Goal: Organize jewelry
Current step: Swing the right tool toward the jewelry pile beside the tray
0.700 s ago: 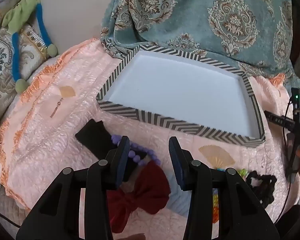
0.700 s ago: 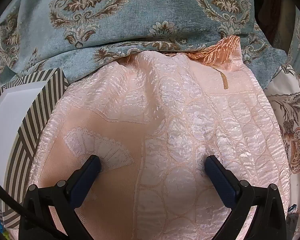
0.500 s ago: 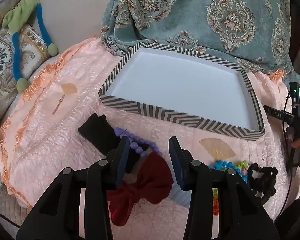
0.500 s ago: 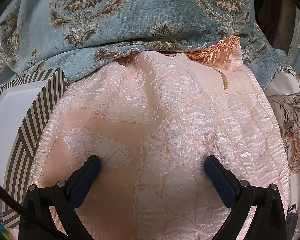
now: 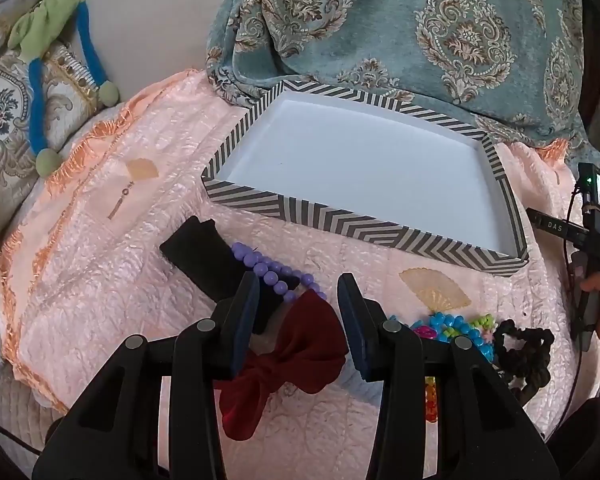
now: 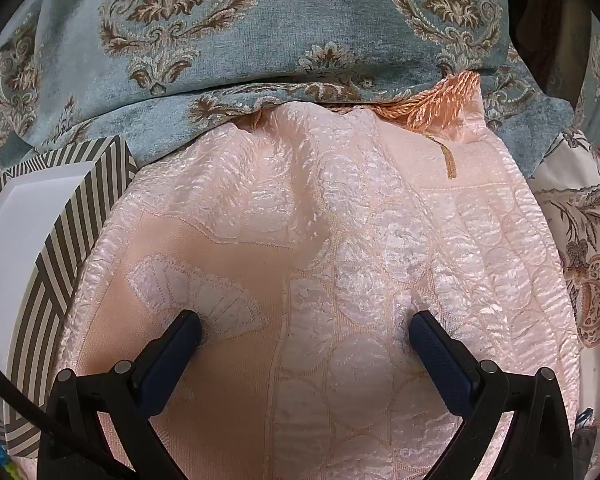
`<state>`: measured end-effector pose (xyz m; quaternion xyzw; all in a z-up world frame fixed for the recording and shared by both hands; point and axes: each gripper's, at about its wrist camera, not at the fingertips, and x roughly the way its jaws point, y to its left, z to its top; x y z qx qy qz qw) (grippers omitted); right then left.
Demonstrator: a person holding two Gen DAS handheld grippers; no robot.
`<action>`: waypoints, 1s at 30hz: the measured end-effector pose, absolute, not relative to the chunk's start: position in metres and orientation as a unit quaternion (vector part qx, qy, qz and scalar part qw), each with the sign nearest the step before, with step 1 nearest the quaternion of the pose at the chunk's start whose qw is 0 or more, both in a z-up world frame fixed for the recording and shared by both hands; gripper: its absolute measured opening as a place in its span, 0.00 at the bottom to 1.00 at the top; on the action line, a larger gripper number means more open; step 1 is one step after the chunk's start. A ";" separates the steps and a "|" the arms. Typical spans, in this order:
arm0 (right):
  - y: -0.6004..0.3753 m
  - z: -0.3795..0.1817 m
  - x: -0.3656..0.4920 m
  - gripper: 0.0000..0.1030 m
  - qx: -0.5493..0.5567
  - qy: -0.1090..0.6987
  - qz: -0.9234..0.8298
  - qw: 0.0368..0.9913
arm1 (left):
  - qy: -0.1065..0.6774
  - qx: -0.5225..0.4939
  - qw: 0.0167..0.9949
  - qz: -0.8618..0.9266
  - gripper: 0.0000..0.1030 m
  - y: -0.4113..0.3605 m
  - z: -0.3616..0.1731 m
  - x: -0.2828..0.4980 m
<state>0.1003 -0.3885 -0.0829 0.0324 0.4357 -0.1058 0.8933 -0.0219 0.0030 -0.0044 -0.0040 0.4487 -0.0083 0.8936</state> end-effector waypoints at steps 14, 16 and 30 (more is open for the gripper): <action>-0.357 -0.032 0.030 1.00 0.055 0.416 -0.106 0.901 | 0.439 0.002 0.898 -0.002 0.39 0.008 0.004 -0.033; -0.346 -0.016 0.006 1.00 0.056 0.407 -0.094 0.907 | 0.437 0.001 0.900 -0.003 0.39 0.009 0.007 -0.037; -0.237 0.053 -0.089 1.00 0.046 0.336 -0.031 0.940 | 0.403 -0.011 0.915 -0.004 0.39 0.016 0.041 -0.072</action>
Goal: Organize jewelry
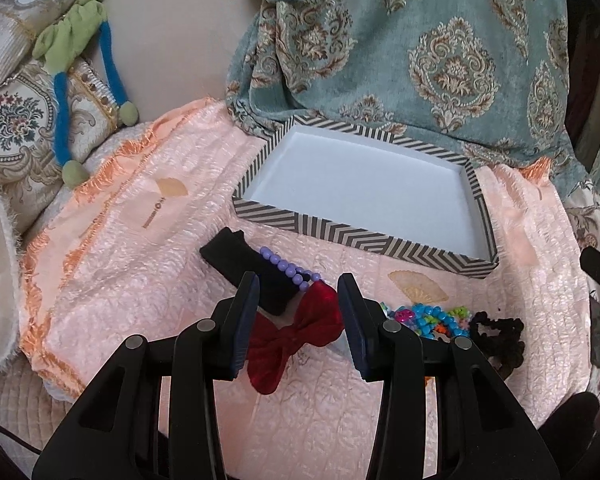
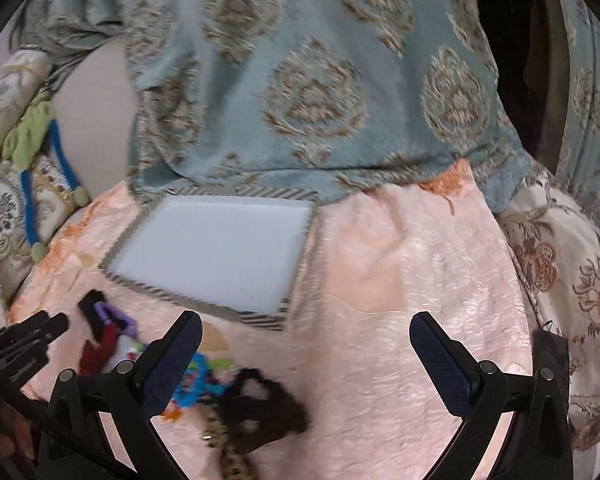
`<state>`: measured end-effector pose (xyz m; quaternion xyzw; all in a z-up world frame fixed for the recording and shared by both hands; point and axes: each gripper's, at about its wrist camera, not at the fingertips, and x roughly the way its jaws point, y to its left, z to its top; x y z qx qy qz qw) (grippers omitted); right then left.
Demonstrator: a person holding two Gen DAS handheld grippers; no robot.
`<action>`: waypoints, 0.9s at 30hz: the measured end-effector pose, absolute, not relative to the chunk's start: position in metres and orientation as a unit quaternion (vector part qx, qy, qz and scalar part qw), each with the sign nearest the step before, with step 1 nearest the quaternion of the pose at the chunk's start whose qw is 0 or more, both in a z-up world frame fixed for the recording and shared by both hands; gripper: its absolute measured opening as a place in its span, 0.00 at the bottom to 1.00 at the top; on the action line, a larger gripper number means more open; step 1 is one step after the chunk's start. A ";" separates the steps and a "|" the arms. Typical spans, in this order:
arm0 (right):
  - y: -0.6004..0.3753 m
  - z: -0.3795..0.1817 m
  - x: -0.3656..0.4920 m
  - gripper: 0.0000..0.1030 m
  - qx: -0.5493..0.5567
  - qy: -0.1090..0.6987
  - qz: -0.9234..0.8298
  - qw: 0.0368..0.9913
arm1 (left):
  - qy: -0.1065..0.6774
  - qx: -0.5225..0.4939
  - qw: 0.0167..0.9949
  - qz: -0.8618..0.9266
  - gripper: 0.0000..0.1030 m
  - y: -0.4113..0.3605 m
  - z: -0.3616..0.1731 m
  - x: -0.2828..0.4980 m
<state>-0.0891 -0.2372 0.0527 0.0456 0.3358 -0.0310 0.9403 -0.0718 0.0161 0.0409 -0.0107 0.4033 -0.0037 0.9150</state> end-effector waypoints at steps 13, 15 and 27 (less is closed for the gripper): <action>-0.185 0.062 -0.102 1.00 0.020 0.331 0.006 0.944 | 0.395 -0.013 0.919 -0.001 0.39 0.022 0.053 -0.082; -0.184 0.062 -0.101 1.00 0.023 0.332 0.010 0.943 | 0.393 -0.014 0.919 -0.002 0.39 0.021 0.053 -0.083; -0.184 0.061 -0.103 1.00 0.028 0.334 0.013 0.942 | 0.391 -0.010 0.920 -0.006 0.39 0.017 0.054 -0.085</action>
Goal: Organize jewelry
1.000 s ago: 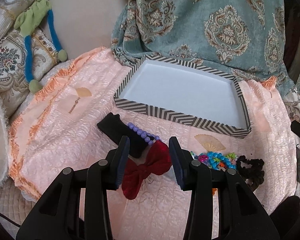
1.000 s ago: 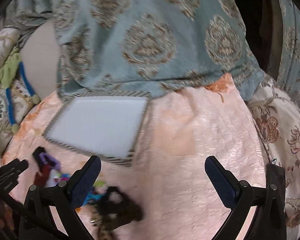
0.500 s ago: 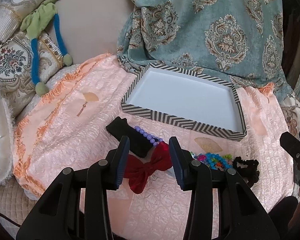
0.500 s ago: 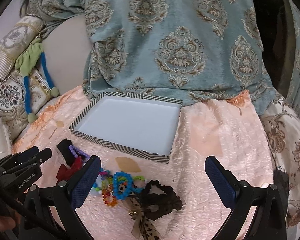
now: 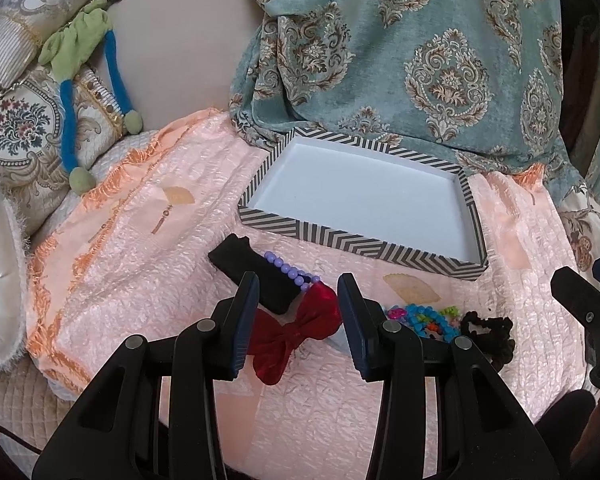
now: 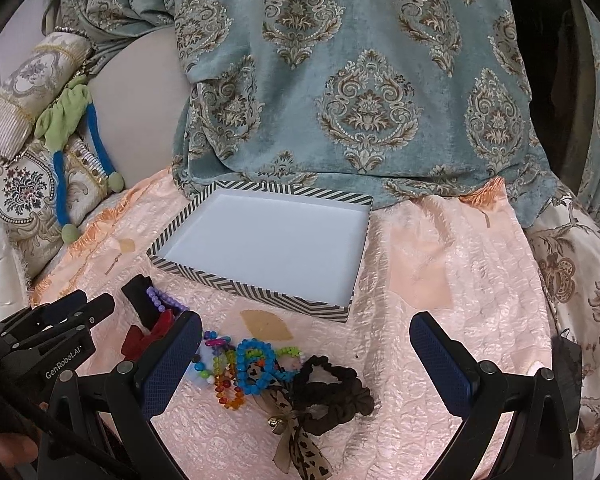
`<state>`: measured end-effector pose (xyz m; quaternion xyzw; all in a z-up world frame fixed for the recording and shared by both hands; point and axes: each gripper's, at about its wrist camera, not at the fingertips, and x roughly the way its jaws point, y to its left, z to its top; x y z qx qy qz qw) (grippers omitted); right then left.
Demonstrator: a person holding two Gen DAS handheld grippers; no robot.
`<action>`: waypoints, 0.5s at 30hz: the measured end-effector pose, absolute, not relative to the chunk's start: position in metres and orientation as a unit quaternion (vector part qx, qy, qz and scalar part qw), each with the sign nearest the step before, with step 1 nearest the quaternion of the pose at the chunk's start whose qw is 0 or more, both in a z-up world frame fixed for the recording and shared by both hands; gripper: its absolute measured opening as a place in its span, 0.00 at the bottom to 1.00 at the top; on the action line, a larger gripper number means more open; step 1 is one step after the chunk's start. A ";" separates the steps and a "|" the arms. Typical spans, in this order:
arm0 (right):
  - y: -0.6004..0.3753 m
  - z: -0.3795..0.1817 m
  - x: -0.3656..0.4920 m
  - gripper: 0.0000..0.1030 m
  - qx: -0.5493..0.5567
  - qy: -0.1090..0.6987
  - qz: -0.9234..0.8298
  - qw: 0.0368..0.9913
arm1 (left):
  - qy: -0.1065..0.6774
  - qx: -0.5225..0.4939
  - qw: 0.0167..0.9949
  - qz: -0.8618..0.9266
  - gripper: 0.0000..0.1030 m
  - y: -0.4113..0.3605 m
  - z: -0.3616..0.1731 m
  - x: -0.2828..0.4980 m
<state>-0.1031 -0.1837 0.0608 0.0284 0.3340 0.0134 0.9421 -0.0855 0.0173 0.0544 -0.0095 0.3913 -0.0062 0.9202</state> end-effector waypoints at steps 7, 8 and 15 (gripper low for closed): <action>-0.184 0.059 -0.104 1.00 0.032 0.335 0.014 0.941 | 0.394 -0.008 0.919 -0.006 0.39 0.016 0.054 -0.085; -0.184 0.059 -0.104 1.00 0.032 0.336 0.014 0.941 | 0.394 -0.008 0.919 -0.006 0.39 0.016 0.053 -0.084; -0.183 0.057 -0.103 1.00 0.031 0.340 0.015 0.940 | 0.397 -0.008 0.918 -0.004 0.39 0.017 0.051 -0.084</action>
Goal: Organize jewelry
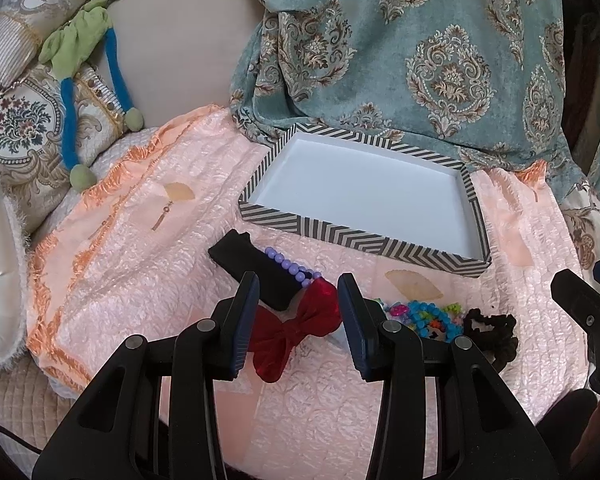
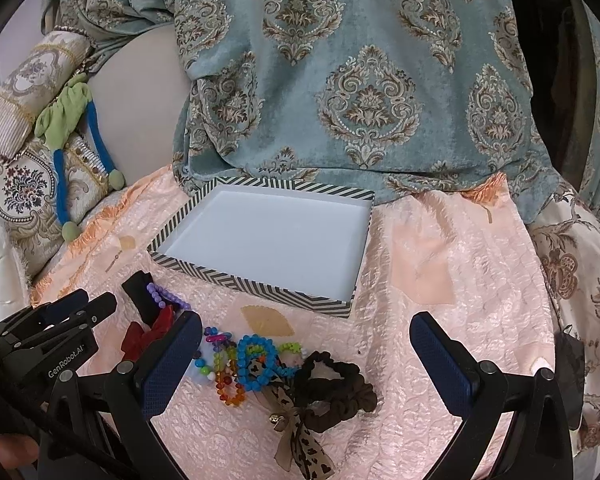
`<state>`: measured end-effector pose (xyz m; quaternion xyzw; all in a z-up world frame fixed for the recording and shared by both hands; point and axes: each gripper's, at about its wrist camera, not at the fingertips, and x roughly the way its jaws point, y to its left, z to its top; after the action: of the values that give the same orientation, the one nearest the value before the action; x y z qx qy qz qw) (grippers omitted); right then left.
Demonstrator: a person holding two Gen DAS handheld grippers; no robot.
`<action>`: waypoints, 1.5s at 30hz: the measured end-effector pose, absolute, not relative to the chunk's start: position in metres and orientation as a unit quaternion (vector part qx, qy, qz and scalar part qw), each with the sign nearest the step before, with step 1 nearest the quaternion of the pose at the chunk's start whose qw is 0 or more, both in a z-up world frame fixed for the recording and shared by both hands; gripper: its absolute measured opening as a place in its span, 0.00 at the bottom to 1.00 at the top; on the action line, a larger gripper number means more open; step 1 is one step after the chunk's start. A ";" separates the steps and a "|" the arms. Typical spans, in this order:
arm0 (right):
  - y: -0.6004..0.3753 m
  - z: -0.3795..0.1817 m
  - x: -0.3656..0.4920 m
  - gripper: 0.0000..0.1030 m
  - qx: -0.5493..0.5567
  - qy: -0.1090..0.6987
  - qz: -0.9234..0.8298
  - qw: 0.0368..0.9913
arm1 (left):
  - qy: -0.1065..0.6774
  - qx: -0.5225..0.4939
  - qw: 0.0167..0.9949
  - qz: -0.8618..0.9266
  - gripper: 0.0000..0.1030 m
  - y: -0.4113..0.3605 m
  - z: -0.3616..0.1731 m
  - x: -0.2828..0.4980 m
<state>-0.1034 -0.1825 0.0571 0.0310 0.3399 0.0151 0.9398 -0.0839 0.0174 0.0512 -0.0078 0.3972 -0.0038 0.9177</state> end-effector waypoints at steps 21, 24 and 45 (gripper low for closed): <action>-0.186 0.054 -0.102 1.00 0.039 0.346 0.016 0.937 | 0.403 -0.007 0.915 -0.003 0.39 0.015 0.048 -0.082; -0.184 0.053 -0.102 1.00 0.037 0.345 0.016 0.938 | 0.404 -0.007 0.915 -0.003 0.39 0.015 0.047 -0.082; -0.187 0.048 -0.101 1.00 0.039 0.351 0.017 0.935 | 0.405 -0.006 0.914 -0.003 0.39 0.010 0.044 -0.083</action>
<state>-0.1008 -0.1866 0.0479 0.0389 0.3510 0.0166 0.9354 -0.0826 0.0102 0.0437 -0.0057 0.4051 -0.0031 0.9142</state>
